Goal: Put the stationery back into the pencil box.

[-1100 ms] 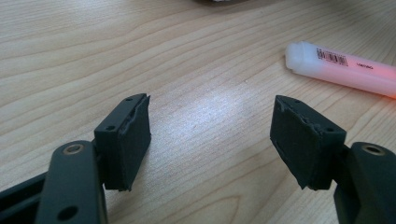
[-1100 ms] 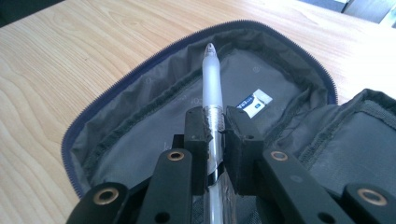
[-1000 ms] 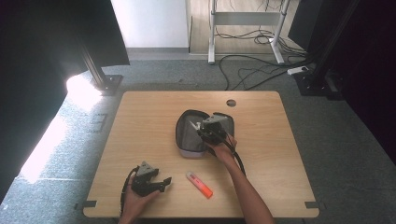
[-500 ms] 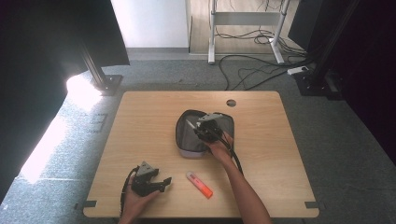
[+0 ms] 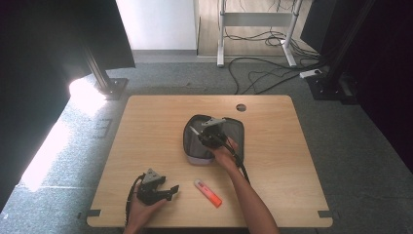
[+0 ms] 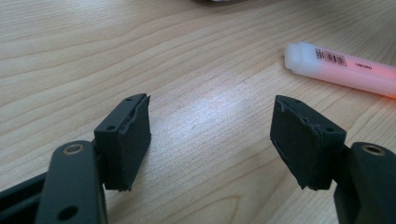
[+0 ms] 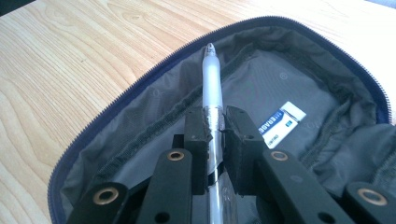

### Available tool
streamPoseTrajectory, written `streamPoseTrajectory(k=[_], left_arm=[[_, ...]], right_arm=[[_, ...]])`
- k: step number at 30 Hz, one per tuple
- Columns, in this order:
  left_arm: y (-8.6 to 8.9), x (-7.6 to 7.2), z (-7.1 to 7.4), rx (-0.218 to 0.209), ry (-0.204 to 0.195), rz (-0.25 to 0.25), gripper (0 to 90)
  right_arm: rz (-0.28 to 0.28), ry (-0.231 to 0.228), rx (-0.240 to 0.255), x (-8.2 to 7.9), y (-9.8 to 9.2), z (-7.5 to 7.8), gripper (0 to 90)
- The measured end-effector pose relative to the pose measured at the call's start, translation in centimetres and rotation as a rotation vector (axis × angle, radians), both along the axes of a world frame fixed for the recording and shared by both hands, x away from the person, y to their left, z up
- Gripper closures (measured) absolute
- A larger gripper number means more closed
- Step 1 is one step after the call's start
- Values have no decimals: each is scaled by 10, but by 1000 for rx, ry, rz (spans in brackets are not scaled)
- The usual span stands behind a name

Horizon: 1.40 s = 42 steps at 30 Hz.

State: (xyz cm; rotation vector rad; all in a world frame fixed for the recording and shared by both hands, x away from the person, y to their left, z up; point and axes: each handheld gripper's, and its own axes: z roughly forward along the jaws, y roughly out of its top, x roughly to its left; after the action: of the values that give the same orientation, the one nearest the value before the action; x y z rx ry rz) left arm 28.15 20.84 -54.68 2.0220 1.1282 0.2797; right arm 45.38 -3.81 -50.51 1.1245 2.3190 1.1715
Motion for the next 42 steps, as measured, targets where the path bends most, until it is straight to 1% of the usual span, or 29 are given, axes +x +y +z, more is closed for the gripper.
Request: streamPoseTrajectory(k=[6, 14, 20, 26, 28, 33, 36, 38, 42], left_arm=[[0, 0, 0, 2, -1, -3, 292], [0, 0, 0, 3, 0, -4, 292], [0, 0, 0, 5, -1, -5, 292], [0, 0, 0, 5, -1, -5, 292], [-1, 0, 0, 7, -1, -5, 292], [-1, 0, 0, 7, -1, -6, 292], [-1, 0, 0, 7, -1, -6, 292], [-1, 0, 0, 8, -2, -6, 293], [-1, 0, 0, 10, -3, -4, 293]], right_arm=[[1, -5, -32, 1, 8, -2, 784], [5, -4, -63, 2, 12, -2, 782], [-17, 0, -68, 4, 10, -2, 782], [-43, 14, -72, 9, 9, 2, 780], [-55, 28, -72, 12, 11, 2, 780], [-64, 47, -95, 15, 12, -1, 776], [-64, 52, -107, 16, 12, -2, 773], [-59, 54, -108, 16, 12, -3, 748], [-62, 50, -116, 14, 12, -2, 730]])
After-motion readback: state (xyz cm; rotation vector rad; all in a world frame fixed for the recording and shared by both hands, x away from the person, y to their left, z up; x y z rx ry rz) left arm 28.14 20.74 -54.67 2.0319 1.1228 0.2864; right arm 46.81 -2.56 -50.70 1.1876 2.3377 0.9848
